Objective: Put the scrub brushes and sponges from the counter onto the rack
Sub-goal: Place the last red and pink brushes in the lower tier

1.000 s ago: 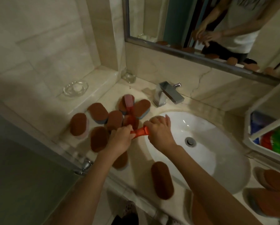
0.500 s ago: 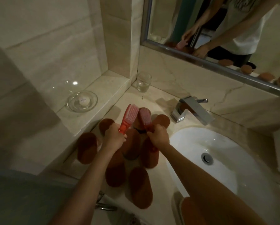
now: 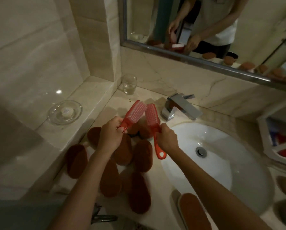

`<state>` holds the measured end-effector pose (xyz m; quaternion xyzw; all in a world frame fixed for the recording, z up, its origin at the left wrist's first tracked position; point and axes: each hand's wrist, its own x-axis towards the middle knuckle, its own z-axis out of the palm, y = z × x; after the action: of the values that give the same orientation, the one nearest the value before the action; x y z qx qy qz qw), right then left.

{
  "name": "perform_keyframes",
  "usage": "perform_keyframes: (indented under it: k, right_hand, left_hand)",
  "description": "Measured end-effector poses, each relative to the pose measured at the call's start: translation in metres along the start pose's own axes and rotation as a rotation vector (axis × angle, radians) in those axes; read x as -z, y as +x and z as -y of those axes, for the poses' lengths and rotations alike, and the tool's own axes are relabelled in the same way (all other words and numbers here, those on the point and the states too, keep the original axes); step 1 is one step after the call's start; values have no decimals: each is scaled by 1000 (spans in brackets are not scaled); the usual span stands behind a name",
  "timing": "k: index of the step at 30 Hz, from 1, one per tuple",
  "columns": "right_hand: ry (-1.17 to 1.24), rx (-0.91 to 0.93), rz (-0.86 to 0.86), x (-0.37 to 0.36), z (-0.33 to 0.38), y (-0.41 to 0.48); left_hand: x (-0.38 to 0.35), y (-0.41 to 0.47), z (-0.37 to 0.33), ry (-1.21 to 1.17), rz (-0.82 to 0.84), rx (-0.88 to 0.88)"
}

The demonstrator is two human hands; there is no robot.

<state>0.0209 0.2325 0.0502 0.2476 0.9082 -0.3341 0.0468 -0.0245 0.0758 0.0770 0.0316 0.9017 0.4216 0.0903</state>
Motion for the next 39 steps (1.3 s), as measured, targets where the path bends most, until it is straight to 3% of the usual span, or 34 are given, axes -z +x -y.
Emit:
perform_keyframes:
  k: [5, 12, 20, 25, 30, 32, 35, 39]
  right_hand:
    - [151, -198, -217, 62, -59, -43]
    - [571, -423, -436, 141, -158, -111]
    - [879, -665, -546, 218, -283, -159]
    - [842, -679, -509, 277, -362, -155]
    - [1021, -667, -379, 325, -414, -129]
    - [982, -654, -387, 340, -428, -113]
    - [975, -663, -431, 350, -441, -91]
    - [1082, -676, -363, 354, -452, -59]
  left_hand:
    - [-46, -11, -54, 26, 177, -124]
    - [-153, -73, -142, 123, 395, -356]
    - [-264, -158, -218, 58, 615, -310]
    - [-345, -187, -264, -165, 722, -45]
    - [-403, -193, -301, -468, 662, 327]
    - [-415, -194, -312, -578, 681, 431]
    - [-427, -191, -320, -605, 700, 482]
    - [-439, -182, -336, -670, 673, 548]
